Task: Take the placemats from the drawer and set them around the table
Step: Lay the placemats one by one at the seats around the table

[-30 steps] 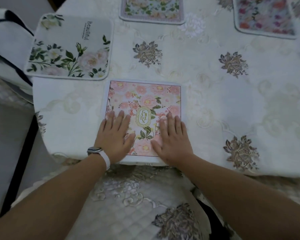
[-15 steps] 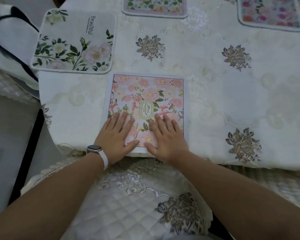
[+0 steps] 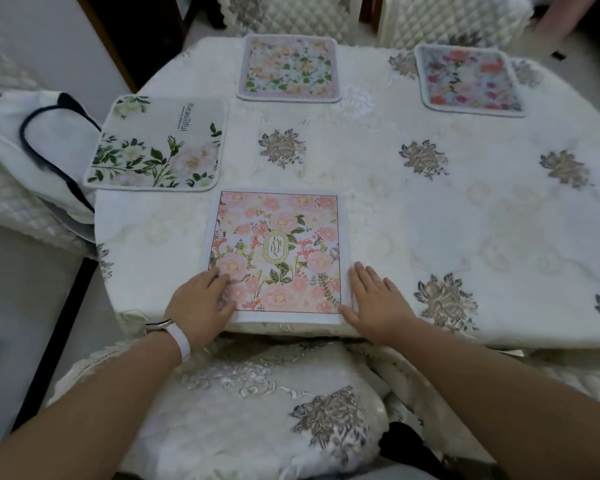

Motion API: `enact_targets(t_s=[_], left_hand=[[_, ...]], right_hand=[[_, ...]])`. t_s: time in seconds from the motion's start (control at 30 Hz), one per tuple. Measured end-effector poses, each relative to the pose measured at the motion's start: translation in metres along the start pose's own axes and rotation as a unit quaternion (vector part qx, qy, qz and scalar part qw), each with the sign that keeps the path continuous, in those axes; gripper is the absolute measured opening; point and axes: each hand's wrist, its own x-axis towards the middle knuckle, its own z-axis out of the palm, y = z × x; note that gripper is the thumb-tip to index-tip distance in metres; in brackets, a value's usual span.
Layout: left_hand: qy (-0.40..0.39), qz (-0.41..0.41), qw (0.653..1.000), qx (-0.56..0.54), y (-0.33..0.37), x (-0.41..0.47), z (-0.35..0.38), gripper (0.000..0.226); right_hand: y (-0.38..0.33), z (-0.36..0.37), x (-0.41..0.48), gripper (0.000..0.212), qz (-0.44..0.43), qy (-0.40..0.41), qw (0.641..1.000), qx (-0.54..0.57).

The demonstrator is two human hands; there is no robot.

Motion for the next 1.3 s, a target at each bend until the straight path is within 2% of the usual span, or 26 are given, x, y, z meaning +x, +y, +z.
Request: enact_targets(t_s=[0.1,0.2,0.3,0.53,0.8,1.1,1.3], left_hand=[[0.036,-0.012,0.999,-0.029,0.021,-0.006,-0.015,0.046],[0.05,0.0,0.997,-0.052,0.048,-0.01,-0.032,0.057],[0.052,0.013,0.997,-0.05,0.075,-0.014,-0.047,0.061],[0.126,0.032,0.99,-0.05,0.146,-0.033,-0.072,0.053],[0.144,-0.005,0.988,-0.056,0.265,-0.046,-0.082,0.048],[0.176,0.029,0.984,-0.014,0.398,-0.032,-0.089,0.053],[0.157,0.064,0.985,0.013,0.443,-0.015,-0.088,0.053]], right_hand=[[0.01,-0.014,-0.013,0.062,-0.022,0.026,0.999,-0.009],[0.018,-0.032,-0.022,0.049,-0.014,0.053,0.998,0.002],[0.023,-0.052,-0.025,0.05,-0.023,0.07,0.997,0.029],[0.046,-0.096,-0.043,0.054,-0.096,0.136,0.983,0.072],[0.134,-0.133,-0.096,0.055,-0.138,0.166,0.973,0.083],[0.25,-0.161,-0.142,0.056,-0.131,0.192,0.969,0.087],[0.299,-0.157,-0.169,0.055,-0.104,0.204,0.971,0.072]])
